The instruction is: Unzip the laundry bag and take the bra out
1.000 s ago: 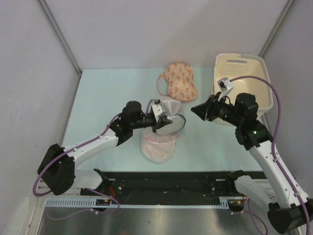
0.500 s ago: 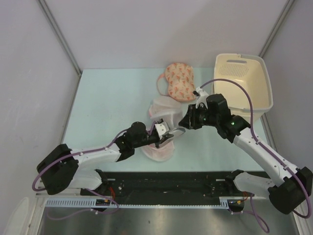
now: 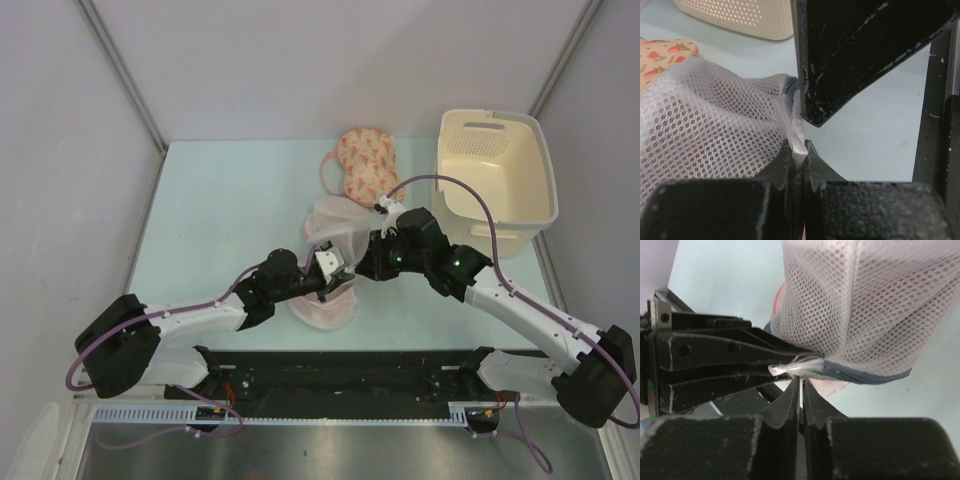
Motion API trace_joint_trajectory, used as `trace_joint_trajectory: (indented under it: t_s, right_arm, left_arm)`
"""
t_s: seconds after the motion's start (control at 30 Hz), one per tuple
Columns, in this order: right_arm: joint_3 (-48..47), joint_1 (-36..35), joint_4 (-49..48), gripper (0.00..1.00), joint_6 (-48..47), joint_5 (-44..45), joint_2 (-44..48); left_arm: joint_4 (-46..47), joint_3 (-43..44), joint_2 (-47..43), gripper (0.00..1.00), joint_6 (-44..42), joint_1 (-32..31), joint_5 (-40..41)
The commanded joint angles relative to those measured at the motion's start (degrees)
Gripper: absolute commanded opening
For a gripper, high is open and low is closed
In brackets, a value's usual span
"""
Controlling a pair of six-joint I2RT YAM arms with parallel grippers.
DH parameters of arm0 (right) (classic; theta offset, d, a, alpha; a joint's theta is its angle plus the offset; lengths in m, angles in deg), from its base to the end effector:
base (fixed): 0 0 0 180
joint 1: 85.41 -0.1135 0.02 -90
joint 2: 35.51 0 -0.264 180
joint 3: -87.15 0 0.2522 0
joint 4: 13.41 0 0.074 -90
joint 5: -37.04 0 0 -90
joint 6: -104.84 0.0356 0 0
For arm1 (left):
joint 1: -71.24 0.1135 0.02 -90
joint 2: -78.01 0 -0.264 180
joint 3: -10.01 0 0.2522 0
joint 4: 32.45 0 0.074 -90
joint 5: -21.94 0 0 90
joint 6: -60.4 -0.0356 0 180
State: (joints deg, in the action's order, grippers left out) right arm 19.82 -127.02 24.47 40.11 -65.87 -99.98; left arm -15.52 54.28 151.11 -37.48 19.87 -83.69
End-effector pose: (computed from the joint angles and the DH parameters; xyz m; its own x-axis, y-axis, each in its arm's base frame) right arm 0.1795 0.1701 0.3019 -0.7227 -0.0854 -0.6859 -0.5259 0.7118 0.4655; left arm 0.1612 -0.2170 0.2222 -0.0018 0.2138 -0.9769 0.9259 0.3694 0.0791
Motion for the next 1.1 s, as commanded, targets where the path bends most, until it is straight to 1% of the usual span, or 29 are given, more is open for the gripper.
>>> trace_joint_trajectory:
  t_s: [0.0,0.07,0.2,0.37,0.5,0.57,0.6,0.63,0.8,0.97,1.07]
  right_arm:
    - [-0.5,-0.2,-5.8,0.1,2.9,2.4,-0.3]
    - [-0.9,-0.2,-7.4,0.1,3.9,2.9,-0.4]
    - [-1.1,-0.2,-8.6,0.11,4.5,5.4,-3.6]
    - [-1.3,-0.6,-6.4,0.11,4.3,8.2,-6.2]
    - [-1.1,-0.9,-4.2,0.37,2.1,10.4,-5.2]
    - [-1.2,-0.9,-3.0,0.4,1.0,9.6,-3.3]
    - [-0.9,-1.0,-2.9,0.44,-0.7,9.1,-2.4]
    - [-0.7,-0.8,-2.8,0.46,-1.4,8.5,-1.4]
    - [1.6,2.1,-2.2,0.48,-7.3,4.9,4.9]
    - [6.5,5.7,-3.6,0.49,-10.4,2.2,11.3]
    - [7.2,5.4,-3.7,0.5,-12.8,0.5,11.3]
  left_arm:
    - [-0.4,0.6,-0.9,0.0,1.0,-0.2,-0.5]
    - [-0.4,0.5,-1.2,0.01,1.0,-0.2,-0.6]
    - [-0.5,0.6,-1.3,0.0,1.3,-0.2,-1.1]
    - [-1.0,0.8,-1.4,0.01,0.9,-0.2,-1.1]
    - [-1.3,0.9,-1.3,0.0,0.8,-0.2,-1.1]
    - [-1.8,1.3,-1.5,0.0,0.7,-0.2,-1.4]
    - [-2.0,1.5,-1.5,0.0,0.1,-0.2,-1.7]
    - [-2.9,2.0,-1.5,0.0,-0.2,-0.2,-2.2]
    - [-7.0,3.9,-1.6,0.0,-3.5,-0.2,-5.5]
    - [-10.6,5.9,-1.0,0.01,-5.9,-0.2,-8.5]
    - [-11.2,6.9,-0.2,0.0,-5.7,-0.2,-8.4]
